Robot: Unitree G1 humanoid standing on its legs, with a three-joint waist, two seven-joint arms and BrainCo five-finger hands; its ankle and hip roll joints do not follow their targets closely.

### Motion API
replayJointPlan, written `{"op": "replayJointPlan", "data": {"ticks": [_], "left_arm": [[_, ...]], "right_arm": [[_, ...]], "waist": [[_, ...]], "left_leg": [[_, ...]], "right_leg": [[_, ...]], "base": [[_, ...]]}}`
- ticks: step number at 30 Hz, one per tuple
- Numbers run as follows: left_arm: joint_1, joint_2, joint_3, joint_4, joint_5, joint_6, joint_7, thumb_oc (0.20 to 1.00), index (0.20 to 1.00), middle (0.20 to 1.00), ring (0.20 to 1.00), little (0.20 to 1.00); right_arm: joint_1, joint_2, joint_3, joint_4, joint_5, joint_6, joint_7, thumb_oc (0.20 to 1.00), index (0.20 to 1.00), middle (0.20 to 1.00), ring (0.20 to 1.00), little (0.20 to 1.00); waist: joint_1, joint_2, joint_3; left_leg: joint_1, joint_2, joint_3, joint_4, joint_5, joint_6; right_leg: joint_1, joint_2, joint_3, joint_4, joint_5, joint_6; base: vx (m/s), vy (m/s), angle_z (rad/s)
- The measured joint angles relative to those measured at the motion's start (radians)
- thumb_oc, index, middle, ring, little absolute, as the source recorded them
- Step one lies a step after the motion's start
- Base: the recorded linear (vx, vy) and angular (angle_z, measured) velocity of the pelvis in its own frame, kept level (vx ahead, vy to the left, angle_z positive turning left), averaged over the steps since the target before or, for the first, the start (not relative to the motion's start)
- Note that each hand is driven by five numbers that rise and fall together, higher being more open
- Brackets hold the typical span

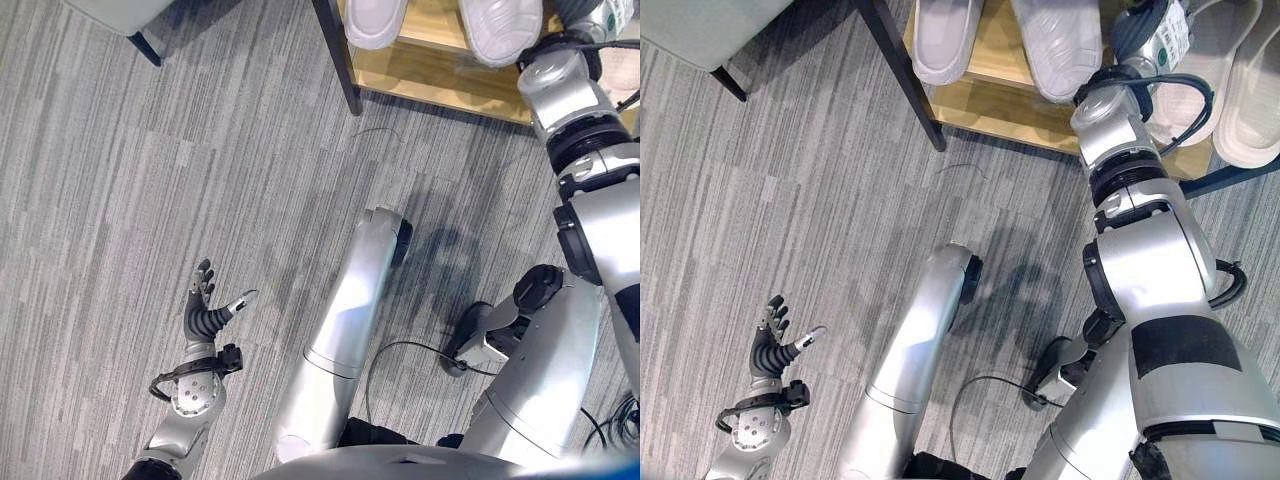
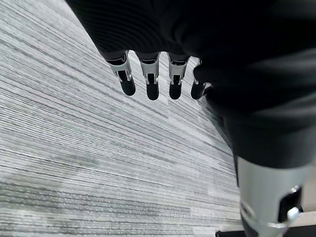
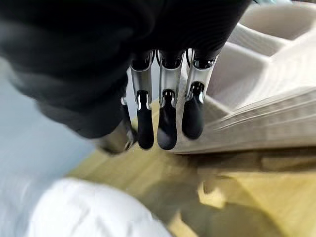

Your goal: Arrange the slippers neatly on the shoe rack.

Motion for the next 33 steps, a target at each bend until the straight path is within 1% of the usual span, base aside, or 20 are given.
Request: {"op": "replayJointPlan", "data": {"ticks": [3,5,8,11,12,14,15,25,27,29,31,33], "left_arm": [[0.0,0.0,0.0,0.012,-0.001,-0.001,0.001,1.0,1.0,1.0,1.0,1.0],[-0.001,0.0,0.0,0.012,-0.001,-0.001,0.001,1.0,1.0,1.0,1.0,1.0],[-0.001,0.0,0.001,0.017,0.0,-0.001,0.0,1.0,1.0,1.0,1.0,1.0],[-0.002,0.0,0.001,0.02,0.0,-0.001,0.0,1.0,1.0,1.0,1.0,1.0],[-0.002,0.0,0.002,0.02,-0.001,-0.001,0.0,1.0,1.0,1.0,1.0,1.0],[-0.002,0.0,0.002,0.02,0.0,-0.001,-0.001,1.0,1.0,1.0,1.0,1.0],[-0.003,0.0,0.002,0.019,0.0,-0.001,-0.001,1.0,1.0,1.0,1.0,1.0],[-0.002,0.0,0.001,0.04,0.0,-0.002,-0.005,1.0,1.0,1.0,1.0,1.0],[-0.002,0.0,0.001,0.049,-0.001,-0.002,-0.005,1.0,1.0,1.0,1.0,1.0],[-0.002,0.0,0.001,0.05,0.0,-0.002,-0.005,1.0,1.0,1.0,1.0,1.0],[-0.002,0.0,0.0,0.046,0.0,-0.002,-0.005,1.0,1.0,1.0,1.0,1.0],[-0.002,0.0,0.0,0.047,0.001,-0.002,-0.005,1.0,1.0,1.0,1.0,1.0]], "right_arm": [[0.032,0.01,-0.004,-0.048,0.048,-0.028,-0.002,1.0,1.0,1.0,1.0,1.0],[0.036,0.023,-0.002,-0.047,0.067,-0.029,0.001,1.0,1.0,1.0,1.0,1.0],[0.036,0.077,0.001,-0.049,0.086,-0.049,0.02,1.0,1.0,1.0,1.0,1.0],[0.037,0.111,0.009,-0.049,0.095,-0.061,0.042,1.0,1.0,1.0,1.0,1.0],[0.056,0.121,0.012,-0.094,0.095,-0.063,0.047,1.0,1.0,1.0,1.0,1.0],[0.069,0.126,0.012,-0.135,0.094,-0.066,0.049,1.0,1.0,1.0,1.0,1.0],[0.076,0.129,0.01,-0.167,0.095,-0.079,0.056,1.0,1.0,1.0,1.0,1.0],[0.077,0.137,0.017,-0.12,0.09,-0.084,0.068,1.0,1.0,1.0,1.0,1.0],[0.077,0.13,0.045,-0.116,0.062,-0.079,0.068,1.0,1.0,1.0,1.0,1.0],[0.077,0.118,0.063,-0.12,-0.019,-0.067,0.058,1.0,1.0,1.0,1.0,1.0],[0.077,0.102,0.074,-0.102,-0.055,-0.052,0.052,1.0,1.0,1.0,1.0,1.0],[0.077,0.063,0.125,-0.087,-0.13,-0.023,0.044,1.0,1.0,1.0,1.0,1.0]], "waist": [[-0.005,-0.002,0.001],[-0.006,-0.003,0.001],[-0.024,-0.01,0.004],[-0.023,-0.015,0.004],[-0.023,-0.019,0.004],[-0.025,-0.022,0.004],[-0.022,-0.022,0.004],[-0.017,-0.023,0.004],[-0.015,-0.023,0.004],[-0.014,-0.023,0.004],[-0.006,-0.022,0.004],[0.008,-0.022,0.004]], "left_leg": [[0.0,0.0,0.001,0.0,0.0,0.0],[0.0,0.0,0.001,0.0,0.0,0.0],[0.002,0.0,0.001,0.0,0.0,0.0],[0.003,0.0,0.002,0.0,0.0,0.0],[0.003,0.0,0.002,-0.002,0.0,0.0],[0.004,0.001,0.003,-0.003,0.0,0.0],[0.004,0.0,0.003,-0.003,0.0,0.0],[0.004,-0.001,0.003,-0.003,0.0,0.0],[0.004,-0.001,0.003,-0.003,0.0,0.0],[0.004,-0.002,0.003,-0.003,0.0,0.0],[0.004,-0.002,0.003,-0.003,0.0,-0.001],[0.004,-0.003,0.002,-0.003,0.0,-0.001]], "right_leg": [[0.0,0.0,0.001,0.0,0.0,0.0],[0.0,0.0,0.001,0.002,0.0,0.0],[0.0,0.001,0.002,0.002,0.0,0.0],[0.0,0.001,0.003,0.002,0.0,0.0],[0.001,0.001,0.003,0.001,0.0,0.0],[0.0,0.001,0.003,-0.001,0.0,0.0],[0.0,0.0,0.004,0.0,0.0,0.0],[0.001,-0.001,0.004,0.0,0.0,0.0],[0.001,-0.001,0.004,0.0,0.0,0.0],[0.001,-0.001,0.004,0.001,0.0,0.0],[0.001,-0.001,0.004,0.001,0.0,0.0],[0.002,-0.003,0.003,0.001,0.0,0.0]], "base": [[0.0,0.0,0.0],[0.0,0.0,0.0],[0.0,0.0,0.0],[0.0,0.0,0.0],[0.0,0.0,0.0],[0.0,0.0,0.0],[0.0,0.0,0.0],[0.0,0.0,0.0],[0.0,0.0,0.0],[0.0,0.0,0.0],[0.0,0.0,0.0],[0.0,0.0,0.0]]}}
